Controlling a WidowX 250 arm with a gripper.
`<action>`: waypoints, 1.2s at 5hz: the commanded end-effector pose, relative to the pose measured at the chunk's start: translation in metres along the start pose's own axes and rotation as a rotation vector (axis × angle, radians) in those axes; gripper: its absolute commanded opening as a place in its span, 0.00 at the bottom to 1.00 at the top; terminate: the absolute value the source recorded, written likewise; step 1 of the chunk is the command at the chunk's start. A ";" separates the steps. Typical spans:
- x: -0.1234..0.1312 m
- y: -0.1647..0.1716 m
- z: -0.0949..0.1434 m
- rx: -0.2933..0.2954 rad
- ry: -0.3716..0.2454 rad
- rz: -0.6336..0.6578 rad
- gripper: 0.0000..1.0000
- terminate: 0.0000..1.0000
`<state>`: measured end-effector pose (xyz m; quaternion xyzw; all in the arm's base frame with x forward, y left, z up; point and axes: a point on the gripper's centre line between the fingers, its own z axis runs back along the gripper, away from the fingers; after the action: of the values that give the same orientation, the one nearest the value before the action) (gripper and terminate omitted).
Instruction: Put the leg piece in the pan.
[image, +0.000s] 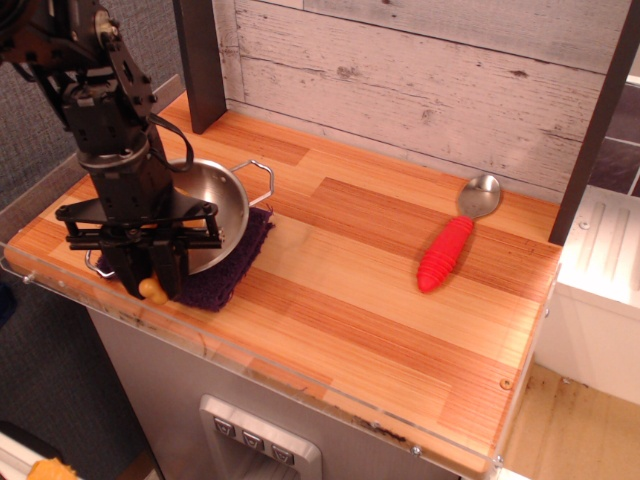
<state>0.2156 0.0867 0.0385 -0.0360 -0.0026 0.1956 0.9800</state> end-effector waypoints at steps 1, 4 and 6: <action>0.004 -0.018 0.034 -0.016 -0.088 -0.066 1.00 0.00; 0.028 -0.061 0.105 -0.059 -0.339 -0.189 1.00 0.00; 0.042 -0.071 0.091 -0.084 -0.232 -0.321 1.00 0.00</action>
<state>0.2848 0.0499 0.1166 -0.0589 -0.1055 0.0450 0.9916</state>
